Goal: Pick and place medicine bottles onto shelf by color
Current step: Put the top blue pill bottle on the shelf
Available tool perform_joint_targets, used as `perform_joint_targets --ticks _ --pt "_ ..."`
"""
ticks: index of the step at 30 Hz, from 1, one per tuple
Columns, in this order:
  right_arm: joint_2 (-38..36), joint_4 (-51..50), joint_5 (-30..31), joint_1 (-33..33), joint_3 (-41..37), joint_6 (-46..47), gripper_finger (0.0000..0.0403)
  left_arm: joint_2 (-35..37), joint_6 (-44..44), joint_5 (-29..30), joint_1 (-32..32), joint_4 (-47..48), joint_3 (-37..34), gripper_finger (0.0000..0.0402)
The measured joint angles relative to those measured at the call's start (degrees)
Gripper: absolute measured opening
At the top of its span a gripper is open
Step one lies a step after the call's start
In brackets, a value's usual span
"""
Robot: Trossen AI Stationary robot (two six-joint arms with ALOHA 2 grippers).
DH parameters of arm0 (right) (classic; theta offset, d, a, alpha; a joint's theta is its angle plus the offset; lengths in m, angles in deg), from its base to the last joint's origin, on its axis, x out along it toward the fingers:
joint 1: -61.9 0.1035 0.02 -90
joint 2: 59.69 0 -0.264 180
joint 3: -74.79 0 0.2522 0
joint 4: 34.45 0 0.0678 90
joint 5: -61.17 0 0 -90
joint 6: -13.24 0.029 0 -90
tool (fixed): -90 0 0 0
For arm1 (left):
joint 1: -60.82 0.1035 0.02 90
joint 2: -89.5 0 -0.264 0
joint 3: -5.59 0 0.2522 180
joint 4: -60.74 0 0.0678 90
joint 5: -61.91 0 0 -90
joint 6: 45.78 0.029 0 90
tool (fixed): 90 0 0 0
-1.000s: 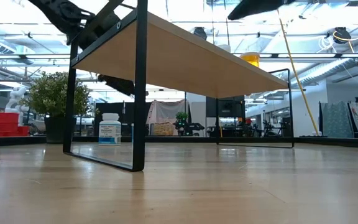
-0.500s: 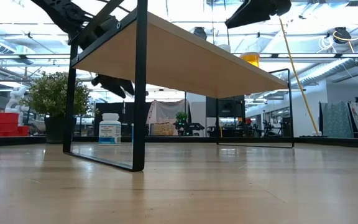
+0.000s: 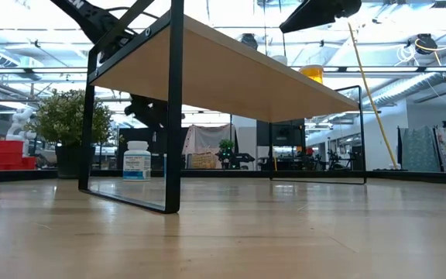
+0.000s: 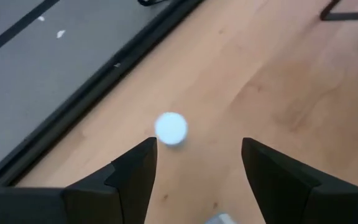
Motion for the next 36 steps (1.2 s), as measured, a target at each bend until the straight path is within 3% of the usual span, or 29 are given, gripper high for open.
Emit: perform_joint_targets --ticks 9,20,27,31,36 --pt "0.0 -2.5 0.0 0.0 0.0 1.4 0.0192 0.8 8.0 -0.5 -1.5 11.6 0.0 0.0237" --pt "0.0 -2.5 0.0 0.0 0.0 1.9 0.0192 4.3 11.9 -3.5 -2.8 16.4 0.0 0.0240" --pt "0.0 -2.5 0.0 0.0 0.0 1.9 0.0192 4.3 13.0 -3.4 -4.6 17.0 0.0 0.0299" --pt "0.0 -2.5 0.0 0.0 0.0 2.0 0.0192 4.1 12.7 1.2 -4.7 16.2 0.0 0.0335" --pt "0.0 -2.5 0.0 0.0 0.0 2.0 0.0192 3.7 13.2 2.5 -4.2 15.1 0.0 0.0352"
